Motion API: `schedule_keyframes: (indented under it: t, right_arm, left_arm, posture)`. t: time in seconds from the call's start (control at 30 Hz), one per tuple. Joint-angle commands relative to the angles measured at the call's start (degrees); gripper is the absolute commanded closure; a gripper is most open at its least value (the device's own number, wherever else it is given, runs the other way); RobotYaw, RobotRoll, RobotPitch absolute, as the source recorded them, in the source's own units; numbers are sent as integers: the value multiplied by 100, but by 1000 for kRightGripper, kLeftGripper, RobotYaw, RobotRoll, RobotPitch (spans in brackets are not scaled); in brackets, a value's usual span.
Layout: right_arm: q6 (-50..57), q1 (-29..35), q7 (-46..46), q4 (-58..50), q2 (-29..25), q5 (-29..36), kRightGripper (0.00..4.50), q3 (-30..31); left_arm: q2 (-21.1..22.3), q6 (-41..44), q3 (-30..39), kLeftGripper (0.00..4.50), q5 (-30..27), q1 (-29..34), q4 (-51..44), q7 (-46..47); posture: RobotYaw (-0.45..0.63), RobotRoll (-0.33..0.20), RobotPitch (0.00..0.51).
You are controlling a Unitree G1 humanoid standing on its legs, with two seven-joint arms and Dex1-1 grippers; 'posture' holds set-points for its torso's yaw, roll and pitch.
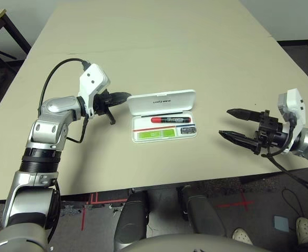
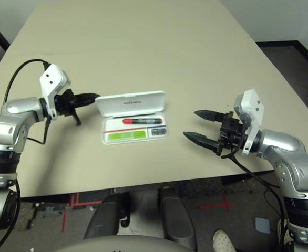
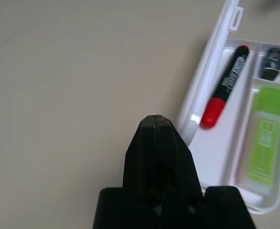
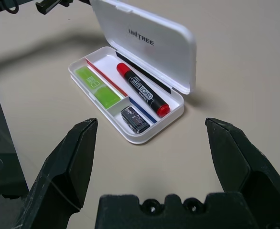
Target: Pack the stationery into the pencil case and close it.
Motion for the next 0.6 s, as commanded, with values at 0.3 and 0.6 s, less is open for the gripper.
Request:
schedule_keyframes:
  t: [0.3, 0.6]
  right_arm:
    - [149, 65, 120, -27, -173, 47, 0, 116]
    - [310, 113, 238, -82, -317, 127, 0, 131]
  left_arm:
    - [248, -302, -463, 4471, 35, 647, -694, -631]
    - [322, -675, -830, 4471, 433, 850, -684, -555]
  posture:
    - [-145, 0, 178]
    - [-146, 0, 182]
